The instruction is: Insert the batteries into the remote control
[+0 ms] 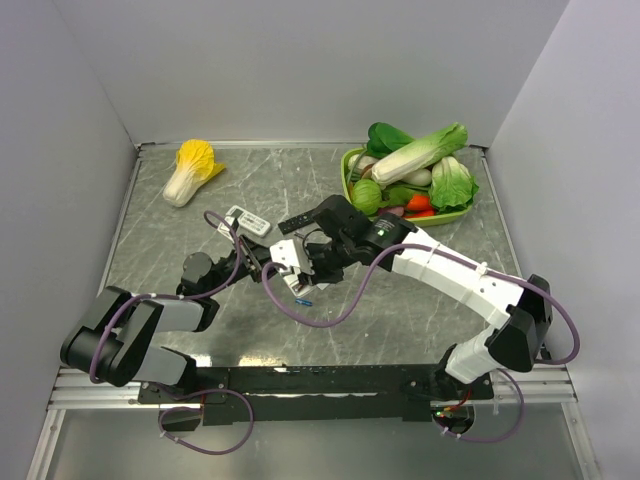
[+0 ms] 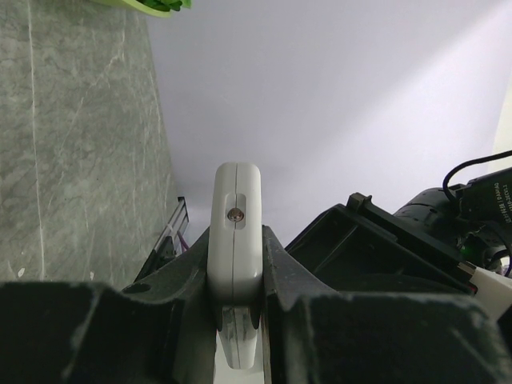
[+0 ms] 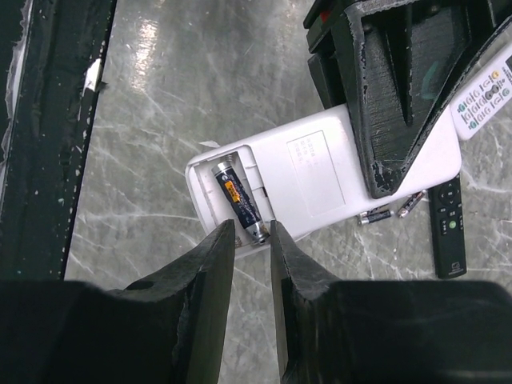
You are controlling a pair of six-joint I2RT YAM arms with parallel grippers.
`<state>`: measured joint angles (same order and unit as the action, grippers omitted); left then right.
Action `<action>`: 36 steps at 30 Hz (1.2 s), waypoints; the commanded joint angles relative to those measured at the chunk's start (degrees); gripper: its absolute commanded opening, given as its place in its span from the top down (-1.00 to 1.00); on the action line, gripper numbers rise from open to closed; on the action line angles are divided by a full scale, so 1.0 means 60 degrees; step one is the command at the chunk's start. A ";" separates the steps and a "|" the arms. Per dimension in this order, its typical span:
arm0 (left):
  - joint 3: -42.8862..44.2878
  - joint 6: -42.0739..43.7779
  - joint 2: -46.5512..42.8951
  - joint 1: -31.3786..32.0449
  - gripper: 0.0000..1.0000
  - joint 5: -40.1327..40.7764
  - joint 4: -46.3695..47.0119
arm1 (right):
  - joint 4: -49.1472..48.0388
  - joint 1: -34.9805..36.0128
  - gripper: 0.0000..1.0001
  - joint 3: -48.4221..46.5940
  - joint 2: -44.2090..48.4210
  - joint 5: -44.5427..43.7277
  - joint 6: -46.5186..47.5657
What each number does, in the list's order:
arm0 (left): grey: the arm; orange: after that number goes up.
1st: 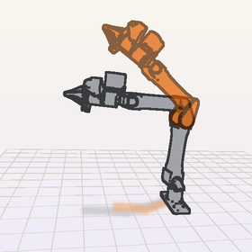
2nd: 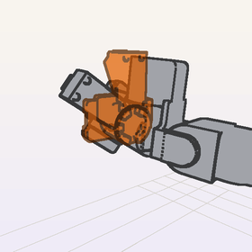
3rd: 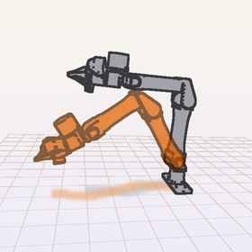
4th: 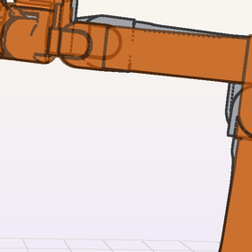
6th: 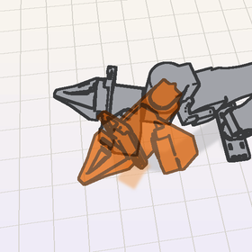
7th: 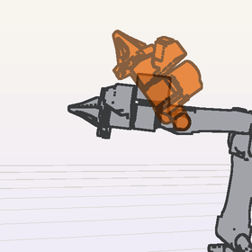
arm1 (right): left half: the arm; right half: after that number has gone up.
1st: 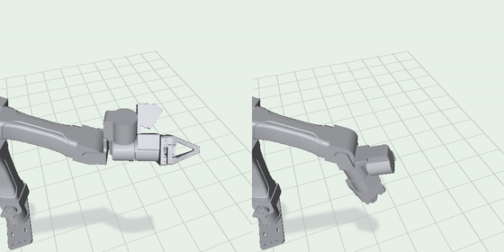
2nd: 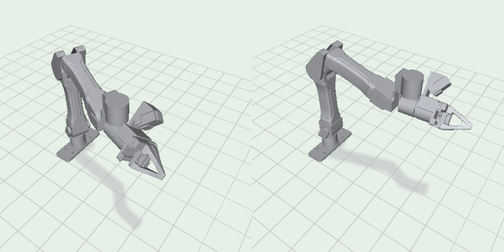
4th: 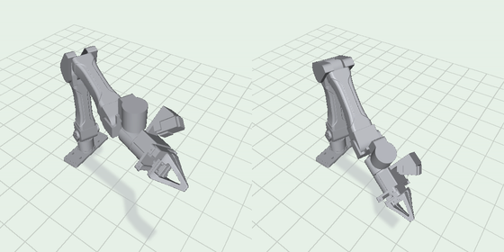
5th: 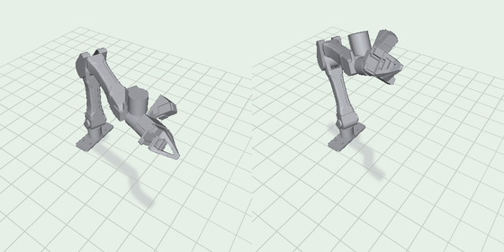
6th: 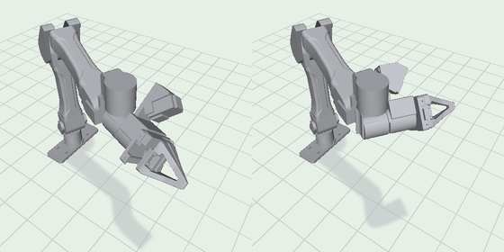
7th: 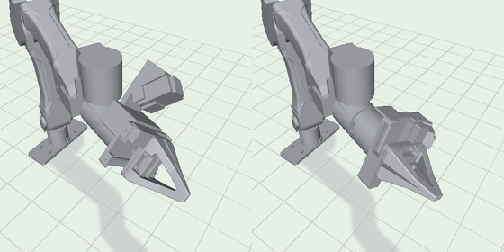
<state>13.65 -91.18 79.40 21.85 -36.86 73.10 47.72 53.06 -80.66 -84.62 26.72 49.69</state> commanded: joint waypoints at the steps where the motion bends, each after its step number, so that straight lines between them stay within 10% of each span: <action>1: 0.0289 0.0006 -0.0049 0.0050 0.97 -0.0170 0.5585 | 0.0146 0.0136 0.35 -0.0472 -0.0208 -0.0015 0.0361; 36: 0.0142 -0.0024 -0.0005 0.0050 0.97 -0.0067 0.5600 | 0.1040 0.0547 0.98 -0.0780 0.0055 -0.1772 0.0741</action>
<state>13.63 -90.50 79.40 21.85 -37.23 72.62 52.23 56.40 -83.46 -87.18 20.32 52.71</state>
